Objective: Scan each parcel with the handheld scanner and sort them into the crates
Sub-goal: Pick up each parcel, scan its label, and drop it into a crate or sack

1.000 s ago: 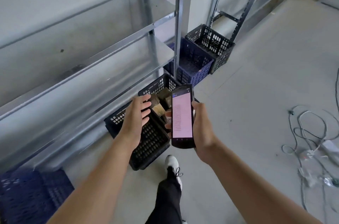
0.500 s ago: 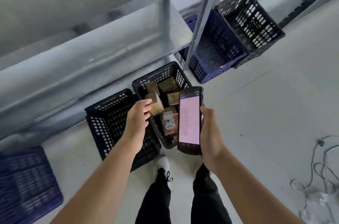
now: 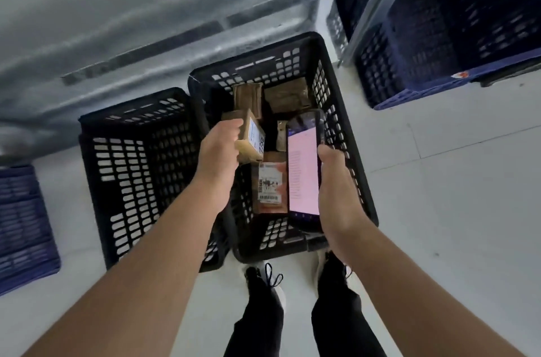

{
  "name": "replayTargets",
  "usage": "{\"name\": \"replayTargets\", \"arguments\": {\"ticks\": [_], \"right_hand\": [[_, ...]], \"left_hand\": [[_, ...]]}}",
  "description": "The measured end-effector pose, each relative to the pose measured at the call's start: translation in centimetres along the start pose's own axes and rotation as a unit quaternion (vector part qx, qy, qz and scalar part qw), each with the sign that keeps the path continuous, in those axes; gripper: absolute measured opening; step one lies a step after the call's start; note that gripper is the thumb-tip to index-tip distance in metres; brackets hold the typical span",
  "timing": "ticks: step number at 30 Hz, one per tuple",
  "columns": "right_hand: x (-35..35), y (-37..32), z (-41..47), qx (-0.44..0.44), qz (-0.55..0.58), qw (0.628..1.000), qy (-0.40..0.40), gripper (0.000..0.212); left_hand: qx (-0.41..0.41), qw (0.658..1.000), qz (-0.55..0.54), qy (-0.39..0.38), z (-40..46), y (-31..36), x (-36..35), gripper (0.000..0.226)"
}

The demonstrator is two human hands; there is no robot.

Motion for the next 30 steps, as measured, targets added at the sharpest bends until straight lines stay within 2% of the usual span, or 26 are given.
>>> {"name": "replayTargets", "arguments": {"ticks": [4,8,11,14,15,20,23,26,28,30], "right_hand": [[-1.3,2.2,5.4,0.009,-0.017,0.999,-0.047,0.059],[-3.0,4.8,10.1,0.014,-0.033,0.998,-0.051,0.051],[-3.9,6.8,12.5,0.006,-0.033,0.998,-0.055,0.051],[-4.3,8.9,14.5,-0.002,-0.035,0.998,-0.056,0.052],[-4.2,9.6,15.0,-0.008,-0.039,0.998,-0.051,0.052],[-3.3,11.8,15.3,-0.028,-0.034,0.999,-0.024,0.054],[-2.6,12.4,14.6,-0.032,-0.033,0.999,-0.023,0.07],[-1.8,13.0,13.6,-0.05,-0.034,0.998,0.002,0.07],[-1.5,13.1,12.0,-0.074,-0.018,0.997,0.03,0.064],[-1.6,12.5,9.9,-0.083,0.011,0.995,0.047,0.062]], "left_hand": [[-0.046,0.996,0.067,0.036,7.0,-1.6,-3.0,0.031],[-0.129,0.974,0.172,0.074,13.5,-2.9,-4.9,0.035],[-0.173,0.931,0.316,0.063,16.9,-4.6,-6.7,0.051],[-0.183,0.856,0.478,0.071,19.0,-6.0,-7.9,0.061],[-0.177,0.843,0.502,0.079,19.3,-6.3,-8.1,0.059],[-0.18,0.856,0.48,0.065,18.7,-8.5,-9.3,0.052],[-0.195,0.856,0.475,0.056,17.8,-7.8,-9.3,0.076],[-0.224,0.853,0.466,0.069,16.0,-5.9,-8.0,0.105],[-0.232,0.875,0.418,0.078,14.6,-4.8,-6.4,0.11],[-0.213,0.915,0.337,0.067,13.2,-4.3,-4.5,0.104]]}}
Point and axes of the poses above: each hand's wrist, its own z-axis towards the middle knuckle, its own x-axis out of the back of the hand, y = z × x, the point moved 10 cm from there along z, towards the middle knuckle, and after that the axes turned 15 degrees about y, right-handed, at the moved point
